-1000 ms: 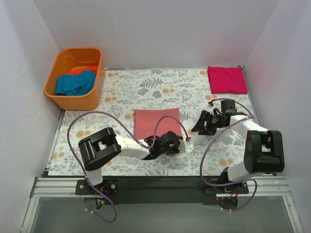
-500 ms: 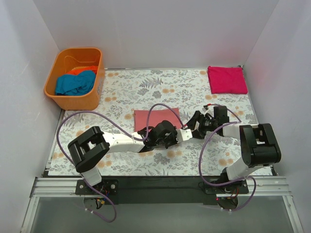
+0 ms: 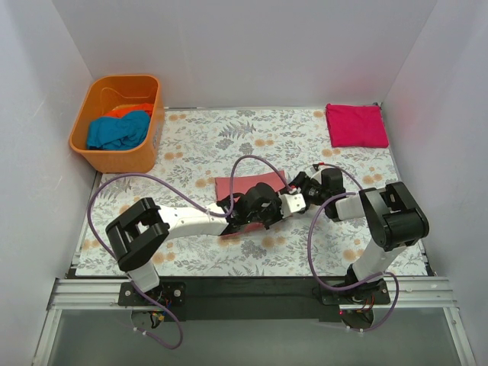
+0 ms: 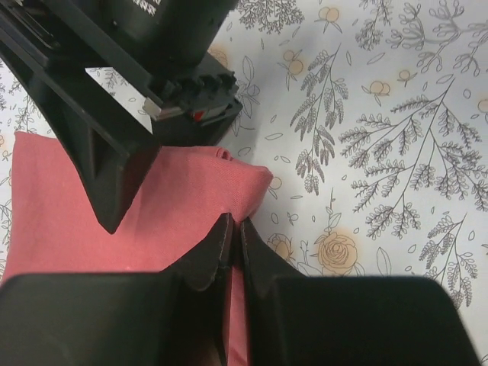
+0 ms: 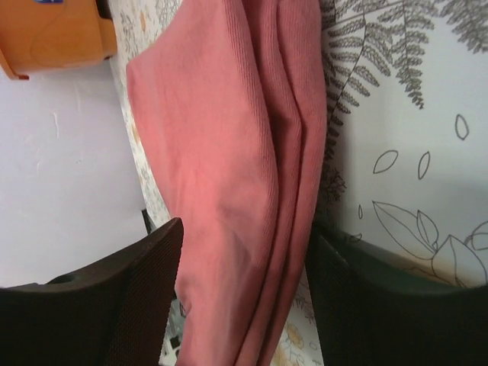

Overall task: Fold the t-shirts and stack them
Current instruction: Neatly place the folded tshirt to the corner

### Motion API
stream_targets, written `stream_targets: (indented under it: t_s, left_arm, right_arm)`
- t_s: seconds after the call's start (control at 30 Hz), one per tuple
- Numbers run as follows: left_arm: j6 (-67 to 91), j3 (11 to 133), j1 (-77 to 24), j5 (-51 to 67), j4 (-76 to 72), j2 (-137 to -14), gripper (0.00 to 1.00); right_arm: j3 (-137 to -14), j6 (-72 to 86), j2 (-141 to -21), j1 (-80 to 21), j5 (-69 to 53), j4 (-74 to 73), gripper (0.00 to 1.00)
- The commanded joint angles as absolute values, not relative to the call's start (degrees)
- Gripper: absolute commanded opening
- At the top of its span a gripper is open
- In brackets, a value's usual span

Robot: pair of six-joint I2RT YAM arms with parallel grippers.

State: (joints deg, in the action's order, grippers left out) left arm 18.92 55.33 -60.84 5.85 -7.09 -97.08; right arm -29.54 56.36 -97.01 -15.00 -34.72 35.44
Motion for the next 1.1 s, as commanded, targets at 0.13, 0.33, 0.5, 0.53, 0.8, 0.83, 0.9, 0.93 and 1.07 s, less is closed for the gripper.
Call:
stream_targets:
  t_s: [0.13,0.33,0.5,0.53,0.8,0.83,0.9,0.93,1.07]
  left_arm:
    - [22.0,57.2,-60.2,7.7,-7.7,-96.2,0.00]
    - [22.7,58.1,-59.6,7.7,-8.3,-96.8,0.00]
    - [24.2,62.2,-58.2,10.2,-3.5,-97.2,0.06]
    - [24.8,63.4,-57.6,12.3,-0.5,-96.7,0.11]
    - [27.9,65.3,-46.7,20.7,15.5,-87.2,0.75]
    - [29.0,65.5,-44.4,20.9,18.1,-86.4,0.78]
    - [29.1,64.8,-42.8,21.5,20.5,-85.2,0.84]
    - [29.4,64.0,-42.2,20.9,21.3,-83.5,0.84]
    - [30.1,60.6,-39.8,20.2,22.1,-80.0,0.86]
  right_arm:
    - [-28.9,60.3,-100.5,-16.9,-25.5,41.5,0.66]
    - [-29.7,61.3,-101.2,-17.4,-25.0,41.7,0.42]
    - [-34.3,52.0,-100.2,-17.1,-29.6,40.2,0.01]
    - [-35.7,49.8,-99.7,-16.7,-30.1,38.2,0.01]
    - [-56.6,16.3,-98.6,-14.5,-27.4,8.5,0.01]
    - [-60.4,9.3,-99.0,-14.1,-26.6,6.2,0.01]
    - [-65.0,3.0,-101.1,-13.7,-23.3,1.0,0.01]
    - [-67.1,0.5,-102.0,-13.5,-22.1,0.1,0.01]
    - [-81.6,-10.1,-109.7,-10.7,-18.8,-7.1,0.01]
